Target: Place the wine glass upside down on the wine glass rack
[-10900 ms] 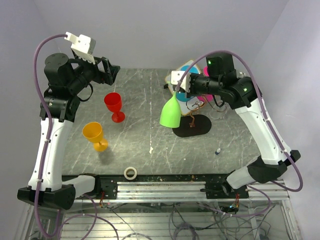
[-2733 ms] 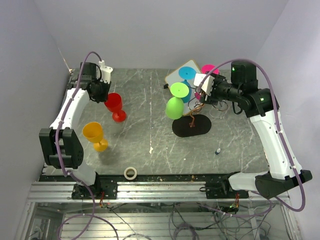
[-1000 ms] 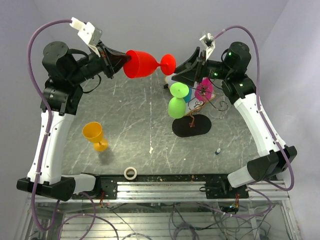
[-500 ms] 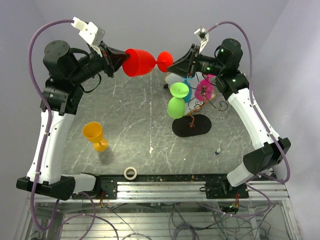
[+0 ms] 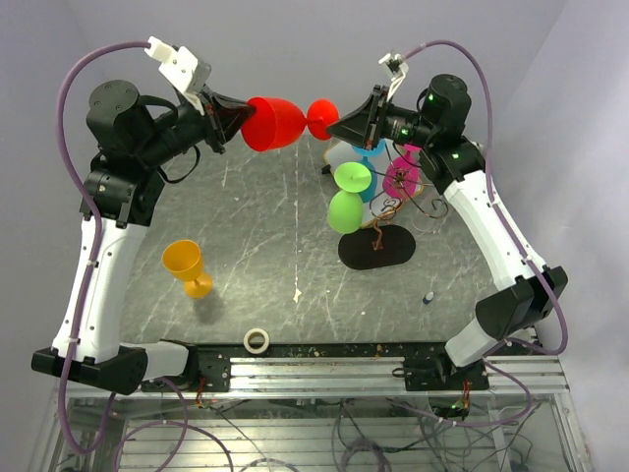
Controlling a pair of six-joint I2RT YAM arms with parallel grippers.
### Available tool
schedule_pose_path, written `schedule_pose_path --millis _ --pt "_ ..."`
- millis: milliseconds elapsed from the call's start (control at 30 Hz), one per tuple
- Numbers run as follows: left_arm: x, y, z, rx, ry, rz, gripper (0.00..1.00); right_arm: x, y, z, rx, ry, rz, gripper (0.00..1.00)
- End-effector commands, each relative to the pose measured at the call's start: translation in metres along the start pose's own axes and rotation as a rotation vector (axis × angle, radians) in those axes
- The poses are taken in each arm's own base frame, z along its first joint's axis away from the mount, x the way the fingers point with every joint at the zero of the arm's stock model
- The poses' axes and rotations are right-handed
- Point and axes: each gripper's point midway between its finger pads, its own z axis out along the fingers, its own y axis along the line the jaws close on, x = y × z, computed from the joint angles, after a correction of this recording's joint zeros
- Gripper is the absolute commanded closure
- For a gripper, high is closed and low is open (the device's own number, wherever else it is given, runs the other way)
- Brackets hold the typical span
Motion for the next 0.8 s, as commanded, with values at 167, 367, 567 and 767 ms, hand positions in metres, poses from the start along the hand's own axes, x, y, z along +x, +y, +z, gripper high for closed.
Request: schedule_pose_path --millis 167,367,567,767 --pt "0.006 -0.016 0.0 0.076 0.008 0.024 0.93 -0.015 -0.008 0.004 0.071 -0.038 -0.006 1.0" --pt "0.016 -0.027 -0.001 0.13 0.016 0.003 0.81 -0.018 -0.01 0.001 0.094 -0.04 -0.043 1.0" --pt "0.018 -0.027 -0.004 0.122 0.021 0.002 0.65 -0.023 -0.008 -0.004 0.092 -0.041 -0.1 1.0" --pt "0.017 -0.019 -0.012 0.061 0.041 0.06 0.42 -0.026 -0.009 -0.011 0.11 -0.033 -0.162 1.0"
